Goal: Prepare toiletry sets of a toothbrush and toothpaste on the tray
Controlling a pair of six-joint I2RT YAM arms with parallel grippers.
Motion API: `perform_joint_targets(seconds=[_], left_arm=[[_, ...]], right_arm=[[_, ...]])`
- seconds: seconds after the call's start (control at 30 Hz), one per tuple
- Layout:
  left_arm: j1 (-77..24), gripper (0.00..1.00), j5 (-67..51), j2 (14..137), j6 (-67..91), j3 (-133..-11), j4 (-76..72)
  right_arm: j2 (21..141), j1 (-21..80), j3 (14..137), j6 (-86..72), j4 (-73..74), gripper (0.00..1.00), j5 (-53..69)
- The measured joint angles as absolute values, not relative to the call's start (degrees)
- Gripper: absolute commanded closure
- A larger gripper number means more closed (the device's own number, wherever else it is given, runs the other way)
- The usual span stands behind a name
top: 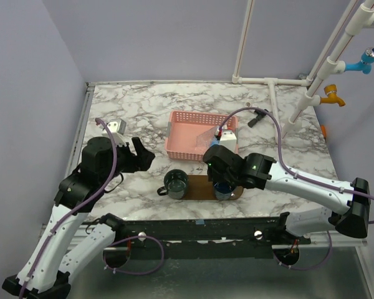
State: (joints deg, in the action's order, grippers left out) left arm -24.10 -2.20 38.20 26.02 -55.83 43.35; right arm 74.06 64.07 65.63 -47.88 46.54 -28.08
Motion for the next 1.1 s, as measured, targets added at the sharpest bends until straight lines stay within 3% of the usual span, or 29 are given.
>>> perform_joint_targets(seconds=[0.3,0.7,1.1], left_arm=[[-41.0,0.26,0.4,44.0,36.1,-62.7,50.3],[-60.5,0.27,10.7,54.7,57.7,-65.8,52.5],[-66.1,0.30,12.1,65.8,77.2,-70.6,52.8]], right_arm=[[74.1,61.1,68.4,-43.9,48.4,0.49,-33.6],[72.2,42.1,68.1,-36.3,43.7,0.41,-33.2],[72.6,38.0,66.2,-34.7,39.7,0.38,-32.9]])
